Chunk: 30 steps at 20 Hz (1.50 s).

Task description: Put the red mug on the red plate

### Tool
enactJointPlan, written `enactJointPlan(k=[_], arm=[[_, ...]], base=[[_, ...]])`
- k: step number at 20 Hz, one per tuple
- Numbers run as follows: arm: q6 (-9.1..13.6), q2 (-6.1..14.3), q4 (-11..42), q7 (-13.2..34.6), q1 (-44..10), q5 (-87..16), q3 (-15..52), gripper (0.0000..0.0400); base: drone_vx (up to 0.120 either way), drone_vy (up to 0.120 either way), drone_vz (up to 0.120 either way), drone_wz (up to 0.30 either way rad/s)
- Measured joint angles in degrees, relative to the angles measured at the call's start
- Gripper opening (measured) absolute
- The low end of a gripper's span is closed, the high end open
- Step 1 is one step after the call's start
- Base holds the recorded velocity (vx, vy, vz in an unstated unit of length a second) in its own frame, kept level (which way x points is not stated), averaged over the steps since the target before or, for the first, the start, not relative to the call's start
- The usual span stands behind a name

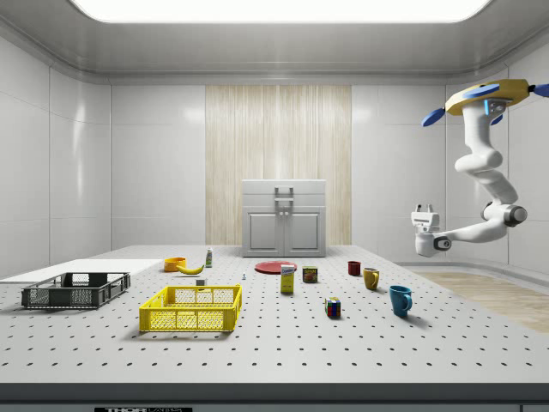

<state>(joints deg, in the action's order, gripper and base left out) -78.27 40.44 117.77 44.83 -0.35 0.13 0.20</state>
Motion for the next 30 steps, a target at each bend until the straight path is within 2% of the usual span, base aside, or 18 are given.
enactJointPlan(k=[8, 11, 30], arm=[[0.2, -0.2, -0.7, 0.0, -0.1, 0.0, 0.0, 0.04], [0.1, -0.1, -0.7, 0.0, -0.1, 0.0, 0.1, 0.04], [-0.6, 0.4, -0.2, 0.0, -0.3, -0.4, 0.4, 0.04]], base=[[0.12, -0.12, 0.0, 0.0], [0.027, -0.12, 0.0, 0.0], [0.12, -0.12, 0.0, 0.0]])
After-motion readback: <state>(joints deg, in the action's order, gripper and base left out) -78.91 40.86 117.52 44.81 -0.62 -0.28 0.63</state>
